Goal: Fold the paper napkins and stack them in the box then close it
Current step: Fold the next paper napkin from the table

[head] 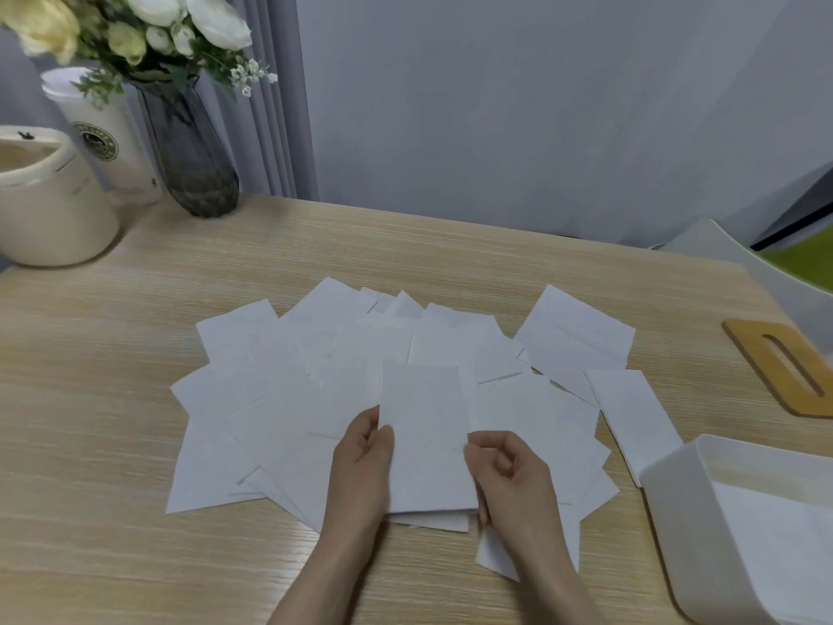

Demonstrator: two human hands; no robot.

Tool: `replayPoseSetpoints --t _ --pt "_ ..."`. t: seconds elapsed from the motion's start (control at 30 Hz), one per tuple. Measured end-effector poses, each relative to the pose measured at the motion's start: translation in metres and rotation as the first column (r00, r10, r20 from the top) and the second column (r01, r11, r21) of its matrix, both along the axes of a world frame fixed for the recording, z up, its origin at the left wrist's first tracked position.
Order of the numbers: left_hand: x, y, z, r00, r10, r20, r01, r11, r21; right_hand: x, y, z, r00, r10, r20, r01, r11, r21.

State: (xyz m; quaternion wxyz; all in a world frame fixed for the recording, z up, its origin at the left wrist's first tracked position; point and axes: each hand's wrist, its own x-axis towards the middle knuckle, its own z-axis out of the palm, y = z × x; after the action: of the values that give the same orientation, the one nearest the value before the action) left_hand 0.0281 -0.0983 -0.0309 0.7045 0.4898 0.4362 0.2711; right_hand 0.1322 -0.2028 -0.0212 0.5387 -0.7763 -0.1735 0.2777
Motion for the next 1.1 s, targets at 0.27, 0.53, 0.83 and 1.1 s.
replayPoseSetpoints --t 0.27,0.53,0.83,1.1 --pt "0.001 0.000 -0.001 0.998 0.060 0.020 -0.059 0.998 -0.036 0.042 -0.029 0.002 0.948 -0.142 0.285 0.199 0.963 -0.184" --pt "0.000 0.000 -0.002 1.000 0.003 -0.015 -0.003 1.000 -0.009 0.058 -0.040 0.003 0.964 -0.139 0.228 0.200 0.941 -0.272" --pt "0.001 0.000 -0.003 1.000 0.002 -0.030 -0.001 1.000 0.017 0.052 -0.041 0.001 0.931 -0.126 0.344 0.231 0.930 -0.286" --pt "0.001 0.000 -0.003 0.999 -0.009 -0.032 0.009 1.000 0.023 0.045 -0.044 0.000 0.860 -0.064 0.507 0.250 0.917 -0.310"
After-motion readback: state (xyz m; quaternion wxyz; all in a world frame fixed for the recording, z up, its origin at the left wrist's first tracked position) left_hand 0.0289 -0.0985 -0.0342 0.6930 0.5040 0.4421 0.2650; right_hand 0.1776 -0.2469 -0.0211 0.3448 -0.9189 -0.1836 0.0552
